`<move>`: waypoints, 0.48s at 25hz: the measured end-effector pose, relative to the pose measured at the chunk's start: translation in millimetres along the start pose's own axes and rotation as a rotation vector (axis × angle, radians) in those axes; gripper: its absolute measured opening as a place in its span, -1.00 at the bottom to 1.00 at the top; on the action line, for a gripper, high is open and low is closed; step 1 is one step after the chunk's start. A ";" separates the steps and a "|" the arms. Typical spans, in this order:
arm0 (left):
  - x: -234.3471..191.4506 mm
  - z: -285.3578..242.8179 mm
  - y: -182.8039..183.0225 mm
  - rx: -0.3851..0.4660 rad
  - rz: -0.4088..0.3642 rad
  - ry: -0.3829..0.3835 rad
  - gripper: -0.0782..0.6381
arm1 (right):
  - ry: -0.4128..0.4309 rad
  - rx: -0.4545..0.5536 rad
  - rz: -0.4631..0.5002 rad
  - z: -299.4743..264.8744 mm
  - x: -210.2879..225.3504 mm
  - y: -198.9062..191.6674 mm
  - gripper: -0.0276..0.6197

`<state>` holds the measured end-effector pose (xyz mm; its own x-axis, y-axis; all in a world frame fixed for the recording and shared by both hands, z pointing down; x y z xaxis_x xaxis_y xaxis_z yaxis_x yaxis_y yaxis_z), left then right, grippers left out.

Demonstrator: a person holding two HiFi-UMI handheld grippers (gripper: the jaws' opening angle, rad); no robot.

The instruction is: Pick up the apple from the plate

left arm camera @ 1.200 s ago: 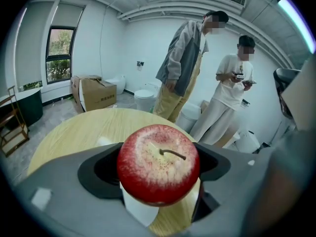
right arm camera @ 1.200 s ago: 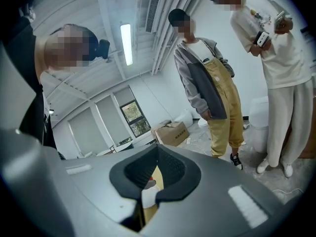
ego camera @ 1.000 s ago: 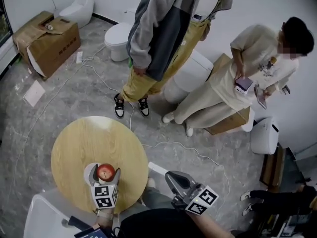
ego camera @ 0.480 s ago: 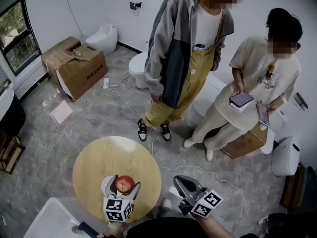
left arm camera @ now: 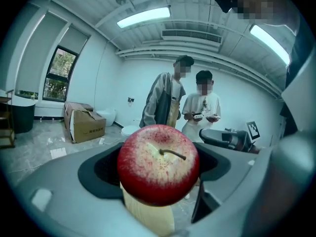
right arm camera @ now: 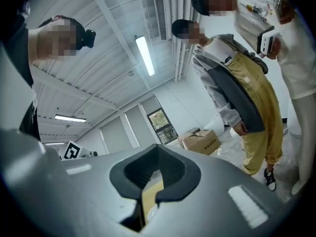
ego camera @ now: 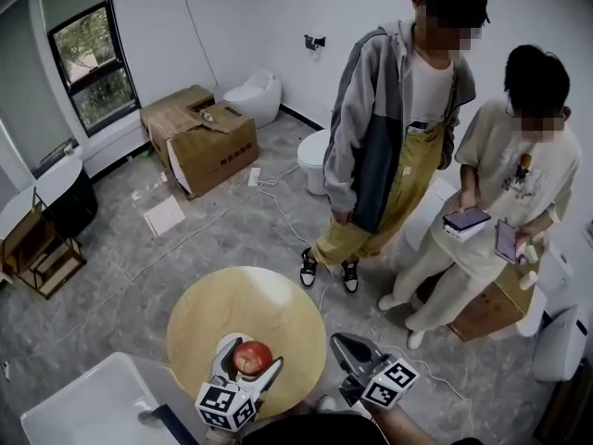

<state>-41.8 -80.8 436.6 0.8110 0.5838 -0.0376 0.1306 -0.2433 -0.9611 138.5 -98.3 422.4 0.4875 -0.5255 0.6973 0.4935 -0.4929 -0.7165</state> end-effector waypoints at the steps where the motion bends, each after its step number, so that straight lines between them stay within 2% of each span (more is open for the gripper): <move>1: -1.0 5.5 3.0 0.013 0.002 0.014 0.40 | 0.019 -0.010 0.001 -4.6 -2.7 -0.5 -0.90; 6: -10.5 35.2 14.2 0.061 0.011 0.097 0.40 | 0.108 -0.065 0.012 -31.3 -17.2 -4.3 -0.90; 12: -25.1 68.8 15.7 0.084 0.025 0.187 0.40 | 0.174 -0.119 0.015 -57.3 -32.6 -15.2 -0.90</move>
<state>-99.3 -45.9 403.6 0.9064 0.4220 -0.0179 0.0673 -0.1861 -0.9802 73.8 -113.4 409.5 0.3573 -0.6398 0.6804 0.3941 -0.5572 -0.7309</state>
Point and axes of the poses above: the fingertips, and each gripper's own axes: z backward along the fingers, x to its right, y out of its top, the point moved 2 cm from there along z, backward along the fingers, and after that the axes turned 15 degrees about -z, right-handed, at the moved point
